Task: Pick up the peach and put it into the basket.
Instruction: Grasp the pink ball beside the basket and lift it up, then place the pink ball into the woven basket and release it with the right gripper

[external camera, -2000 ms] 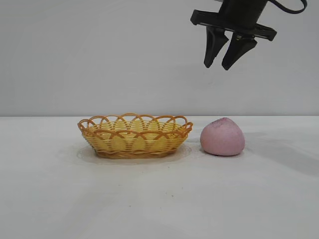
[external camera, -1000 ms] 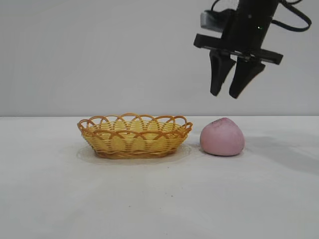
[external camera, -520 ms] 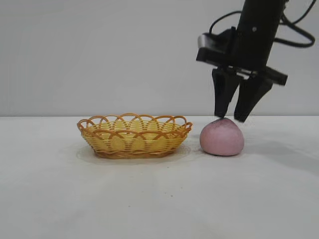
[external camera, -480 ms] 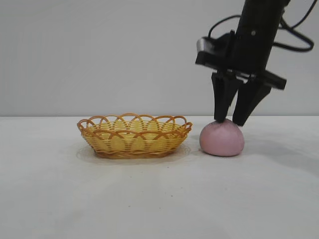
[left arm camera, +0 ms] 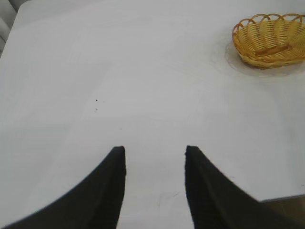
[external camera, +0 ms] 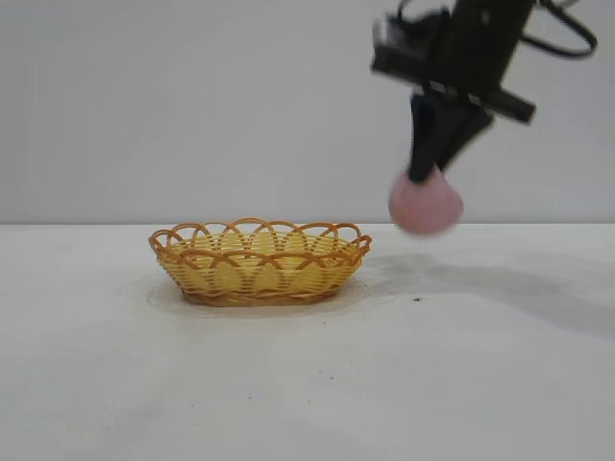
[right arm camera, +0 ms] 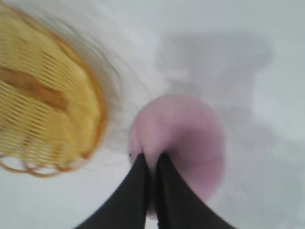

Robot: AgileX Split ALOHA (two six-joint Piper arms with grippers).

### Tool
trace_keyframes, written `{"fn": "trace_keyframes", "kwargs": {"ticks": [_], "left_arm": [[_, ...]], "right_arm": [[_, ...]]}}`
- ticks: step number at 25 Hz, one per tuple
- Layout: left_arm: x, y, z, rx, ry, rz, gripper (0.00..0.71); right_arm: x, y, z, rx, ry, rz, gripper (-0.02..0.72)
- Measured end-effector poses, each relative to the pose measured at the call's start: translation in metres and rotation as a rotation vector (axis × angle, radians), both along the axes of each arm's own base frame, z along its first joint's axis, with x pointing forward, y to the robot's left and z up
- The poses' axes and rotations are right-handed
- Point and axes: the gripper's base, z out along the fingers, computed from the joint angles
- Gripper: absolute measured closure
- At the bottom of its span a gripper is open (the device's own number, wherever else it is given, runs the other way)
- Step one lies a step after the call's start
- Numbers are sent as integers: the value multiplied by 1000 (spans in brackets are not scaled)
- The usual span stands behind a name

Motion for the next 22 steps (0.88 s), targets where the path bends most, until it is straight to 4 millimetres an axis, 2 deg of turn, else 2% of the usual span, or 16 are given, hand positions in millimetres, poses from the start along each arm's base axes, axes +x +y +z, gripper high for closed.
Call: {"fn": "trace_keyframes", "kwargs": {"ticks": [4,6,10,12,13,14,17,19,20,22], "left_arm": [[0,0,0,0,0,0,457],[0,0,0,0,0,0,457],[0,0,0,-2,0,-1,457],[0,-1,0,-17,0,-2,457],[0,-2,0,-26,0,-5,457],[0,-3,0,-38,0,-10,457],[0,-6,1,-79,-1,-33,457],[0,-7,1,-84,-2,-36,457],[0,-6,1,-82,-1,-33,457],[0,-4,0,-58,0,-16,457]], "right_arm": [[-8,30,-20,-2,-5,49,703],[-9,38,-36,-11,16,57,703],[-5,43,-66,-32,57,48,703],[-4,45,-72,-28,70,41,703],[-4,45,-71,-17,72,36,645],[-3,46,-70,-10,71,34,645],[1,50,-53,19,36,32,451],[4,51,-33,38,-3,30,330],[4,50,-22,44,-26,26,304],[7,43,-4,43,-70,11,307]]}}
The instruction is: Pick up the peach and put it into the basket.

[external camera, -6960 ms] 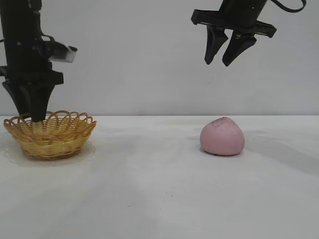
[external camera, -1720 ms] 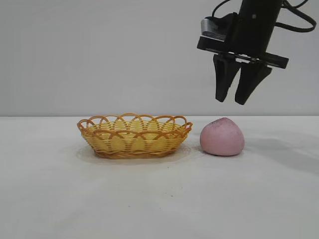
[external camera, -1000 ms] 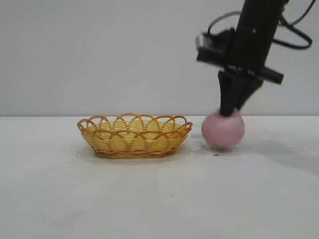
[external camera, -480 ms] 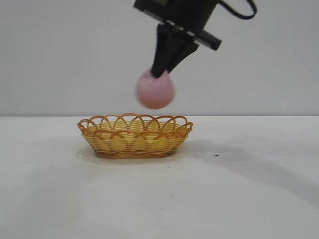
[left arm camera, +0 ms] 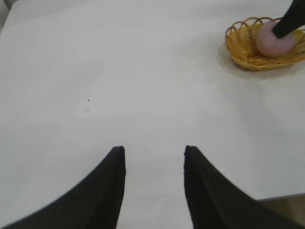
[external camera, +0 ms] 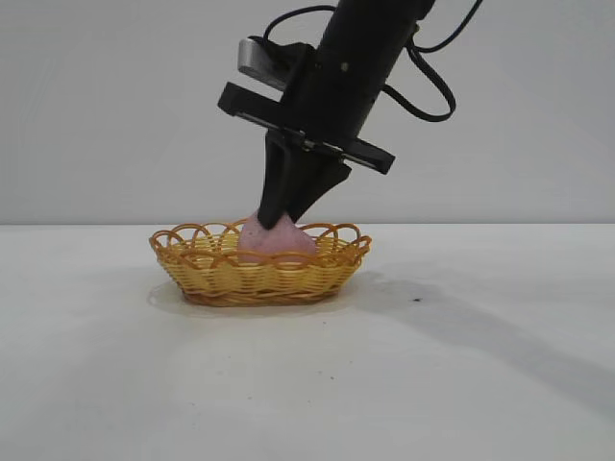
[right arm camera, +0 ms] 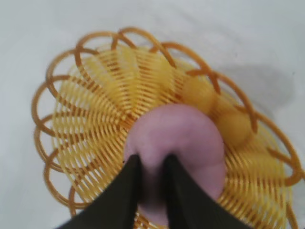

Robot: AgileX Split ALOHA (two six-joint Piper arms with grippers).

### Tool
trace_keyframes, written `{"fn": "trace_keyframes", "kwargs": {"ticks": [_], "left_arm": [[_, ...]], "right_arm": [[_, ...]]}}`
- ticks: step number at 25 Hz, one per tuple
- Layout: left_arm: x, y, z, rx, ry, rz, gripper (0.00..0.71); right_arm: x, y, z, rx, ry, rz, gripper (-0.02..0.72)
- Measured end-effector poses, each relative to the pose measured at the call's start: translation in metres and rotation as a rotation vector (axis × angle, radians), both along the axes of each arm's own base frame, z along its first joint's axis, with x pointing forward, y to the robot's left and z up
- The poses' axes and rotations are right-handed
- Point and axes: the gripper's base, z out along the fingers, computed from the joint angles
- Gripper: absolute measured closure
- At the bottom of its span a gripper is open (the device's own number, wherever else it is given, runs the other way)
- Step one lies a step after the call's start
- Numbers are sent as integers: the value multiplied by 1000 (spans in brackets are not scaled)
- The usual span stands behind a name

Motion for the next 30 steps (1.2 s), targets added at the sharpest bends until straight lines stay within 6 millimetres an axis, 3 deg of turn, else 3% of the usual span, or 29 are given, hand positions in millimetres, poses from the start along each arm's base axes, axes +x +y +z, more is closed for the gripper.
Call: {"fn": "trace_keyframes", "kwargs": {"ticks": [2,5,9,11,13,19,22,25,28,30], "left_arm": [[0,3,0,25,1,21,457],[0,4,0,31,2,31,457],[0,7,-1,59,4,57,457],[0,8,-1,71,4,66,457],[0,9,-1,71,4,67,457],[0,10,-1,72,5,85,457],[0,10,-1,70,5,86,457],[0,10,-1,70,5,86,457],[0,10,-1,72,5,87,457],[0,10,-1,72,5,87,457]], "right_arm": [[4,-14,15,-6,-33,-23,264],[21,-49,23,-38,-58,-103,281],[46,-111,19,-121,-45,-277,281],[55,-144,15,-139,-19,-379,335],[62,-179,10,-151,5,-490,332],[57,-224,-25,-213,67,-669,332],[51,-243,-29,-226,78,-708,332],[39,-256,1,-200,13,-745,332],[12,-258,60,-150,-120,-757,332],[-20,-256,104,-107,-224,-758,332]]}}
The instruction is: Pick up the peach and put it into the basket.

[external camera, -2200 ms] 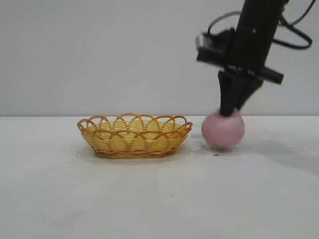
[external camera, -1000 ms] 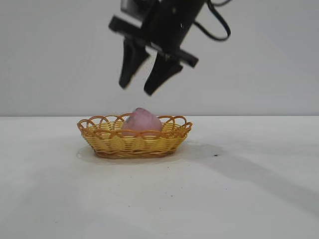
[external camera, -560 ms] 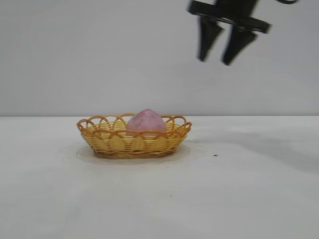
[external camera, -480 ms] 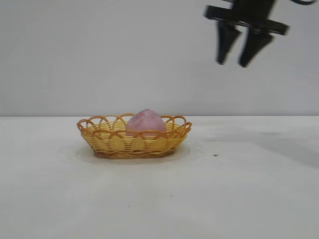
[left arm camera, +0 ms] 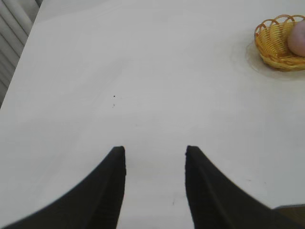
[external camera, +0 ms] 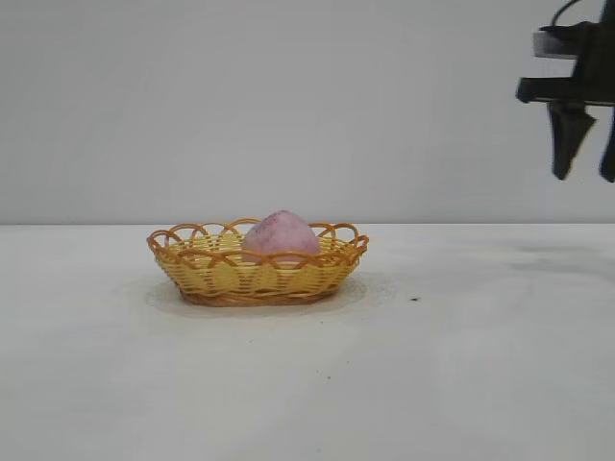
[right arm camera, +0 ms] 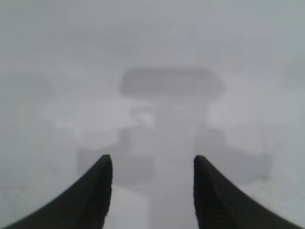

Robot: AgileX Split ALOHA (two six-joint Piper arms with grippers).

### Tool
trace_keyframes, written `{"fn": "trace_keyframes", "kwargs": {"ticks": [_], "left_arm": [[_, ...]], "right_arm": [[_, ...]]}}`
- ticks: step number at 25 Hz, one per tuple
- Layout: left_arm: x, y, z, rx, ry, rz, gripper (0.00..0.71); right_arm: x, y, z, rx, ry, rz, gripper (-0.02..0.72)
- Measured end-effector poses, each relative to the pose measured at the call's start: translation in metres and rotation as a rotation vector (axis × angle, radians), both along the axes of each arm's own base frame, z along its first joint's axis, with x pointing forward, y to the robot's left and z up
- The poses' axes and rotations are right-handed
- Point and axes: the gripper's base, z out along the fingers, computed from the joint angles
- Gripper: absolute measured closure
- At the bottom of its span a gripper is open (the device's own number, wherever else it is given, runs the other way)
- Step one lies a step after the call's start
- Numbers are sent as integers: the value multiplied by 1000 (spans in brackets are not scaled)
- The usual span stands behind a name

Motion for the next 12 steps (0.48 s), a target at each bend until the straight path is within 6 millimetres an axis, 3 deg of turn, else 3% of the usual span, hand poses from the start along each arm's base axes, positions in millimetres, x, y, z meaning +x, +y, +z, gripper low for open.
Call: {"fn": "trace_keyframes", "kwargs": {"ticks": [2,4,12], "left_arm": [[0,0,0,-1,0,0,457],[0,0,0,-1,0,0,457],[0,0,0,-2,0,1,457]], "right_arm": [[-36,3,28,0,-65,15,332],[-76,5,41,4,-89,26,332],[-211,2,-2,7,-1,41,332]]}}
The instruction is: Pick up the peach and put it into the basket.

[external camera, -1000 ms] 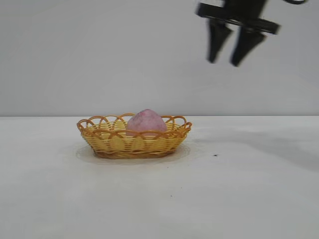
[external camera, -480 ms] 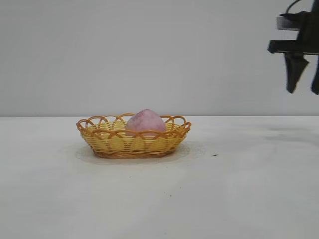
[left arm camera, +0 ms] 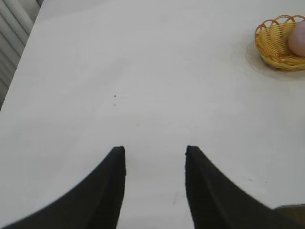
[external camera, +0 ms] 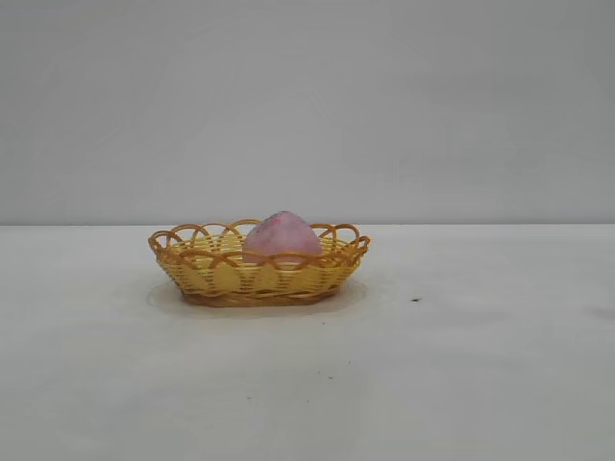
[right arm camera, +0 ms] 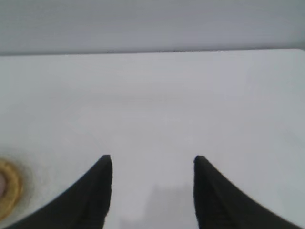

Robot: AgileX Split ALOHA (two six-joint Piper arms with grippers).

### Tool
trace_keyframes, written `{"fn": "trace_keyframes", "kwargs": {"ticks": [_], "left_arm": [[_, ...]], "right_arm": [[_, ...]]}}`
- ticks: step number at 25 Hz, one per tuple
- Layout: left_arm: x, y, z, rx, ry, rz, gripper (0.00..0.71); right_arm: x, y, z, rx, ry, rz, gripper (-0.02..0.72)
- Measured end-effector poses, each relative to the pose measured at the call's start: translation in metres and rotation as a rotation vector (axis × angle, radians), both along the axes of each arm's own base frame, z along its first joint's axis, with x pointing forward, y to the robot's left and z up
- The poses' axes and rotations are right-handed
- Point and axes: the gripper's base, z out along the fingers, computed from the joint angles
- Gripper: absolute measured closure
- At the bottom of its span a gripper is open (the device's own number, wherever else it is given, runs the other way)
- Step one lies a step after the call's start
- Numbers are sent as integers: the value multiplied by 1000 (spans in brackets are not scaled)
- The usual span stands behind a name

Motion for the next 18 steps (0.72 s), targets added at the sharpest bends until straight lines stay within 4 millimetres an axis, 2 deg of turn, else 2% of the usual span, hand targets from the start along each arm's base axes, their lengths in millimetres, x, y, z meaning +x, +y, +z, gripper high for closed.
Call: {"fn": "trace_keyframes", "kwargs": {"ticks": [3,6,9,13,18], "left_arm": [[0,0,0,0,0,0,457],[0,0,0,0,0,0,457],[0,0,0,0,0,0,457],[0,0,0,0,0,0,457],[0,0,0,0,0,0,457]], "right_arm": [[-50,-1,-10,6,-38,2,332],[-88,-3,-22,4,-61,-12,332],[-111,-6,-38,-18,-91,-22,332],[-130,-9,-56,-40,-159,-31,332],[-150,-10,-59,-38,-285,-36,332]]}}
